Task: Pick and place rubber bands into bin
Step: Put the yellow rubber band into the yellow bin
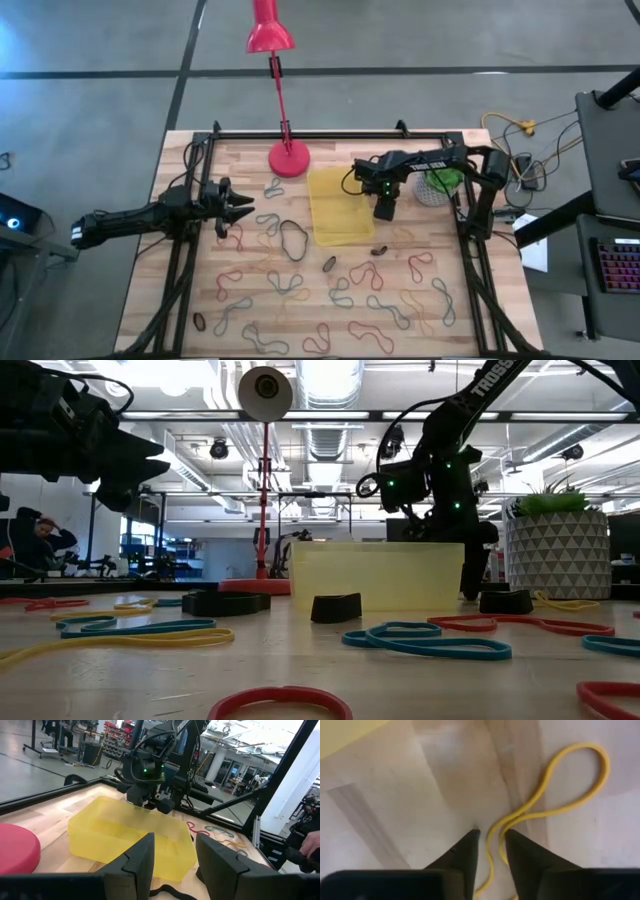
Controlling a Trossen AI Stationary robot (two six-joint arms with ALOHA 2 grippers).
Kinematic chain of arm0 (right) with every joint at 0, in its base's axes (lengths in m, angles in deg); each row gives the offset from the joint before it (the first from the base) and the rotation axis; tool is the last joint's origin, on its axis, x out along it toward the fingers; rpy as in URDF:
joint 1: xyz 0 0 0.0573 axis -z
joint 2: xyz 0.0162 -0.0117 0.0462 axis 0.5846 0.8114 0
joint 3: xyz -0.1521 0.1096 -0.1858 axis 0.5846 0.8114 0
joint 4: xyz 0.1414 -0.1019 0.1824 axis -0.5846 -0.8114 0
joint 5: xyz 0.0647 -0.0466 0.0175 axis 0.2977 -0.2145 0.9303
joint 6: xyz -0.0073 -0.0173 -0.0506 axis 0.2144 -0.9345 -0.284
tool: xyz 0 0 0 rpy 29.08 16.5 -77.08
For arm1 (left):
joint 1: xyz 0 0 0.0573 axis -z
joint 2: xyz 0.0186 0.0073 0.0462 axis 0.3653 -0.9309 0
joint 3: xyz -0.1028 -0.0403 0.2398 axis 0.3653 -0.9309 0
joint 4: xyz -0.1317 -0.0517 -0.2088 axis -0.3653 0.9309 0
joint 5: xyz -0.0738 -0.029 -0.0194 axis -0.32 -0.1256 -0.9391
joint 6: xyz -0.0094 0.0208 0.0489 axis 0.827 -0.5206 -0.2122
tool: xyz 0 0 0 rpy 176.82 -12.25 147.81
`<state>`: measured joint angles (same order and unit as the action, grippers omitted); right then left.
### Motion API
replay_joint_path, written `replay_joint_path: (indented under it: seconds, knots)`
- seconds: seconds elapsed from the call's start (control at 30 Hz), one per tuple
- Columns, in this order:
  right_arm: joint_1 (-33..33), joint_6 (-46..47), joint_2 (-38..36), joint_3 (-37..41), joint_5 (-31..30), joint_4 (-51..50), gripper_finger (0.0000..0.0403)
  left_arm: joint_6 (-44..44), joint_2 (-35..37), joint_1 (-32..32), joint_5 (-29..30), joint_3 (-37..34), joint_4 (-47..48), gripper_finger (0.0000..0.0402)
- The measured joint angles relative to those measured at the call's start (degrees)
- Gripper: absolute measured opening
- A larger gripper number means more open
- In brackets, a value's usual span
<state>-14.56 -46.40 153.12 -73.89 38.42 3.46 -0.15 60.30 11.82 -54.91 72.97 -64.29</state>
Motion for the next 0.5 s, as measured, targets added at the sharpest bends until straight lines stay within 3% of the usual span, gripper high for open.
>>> replay_joint_path:
  seconds: [0.2,0.33,0.5]
  knots:
    - [-0.2,-3.3,0.0,0.0,5.2,0.1,0.0015,0.0,0.0,0.0,0.0,0.0,0.0,0.0129]
    - [-0.8,-4.4,-1.1,-0.3,14.2,1.3,0.0009,0.0,0.0,0.0,0.0,0.0,0.0,0.0129]
    - [-1.0,-3.2,-5.5,-1.7,15.8,2.1,0.0008,0.0,0.0,0.0,0.0,0.0,0.0,0.0129]
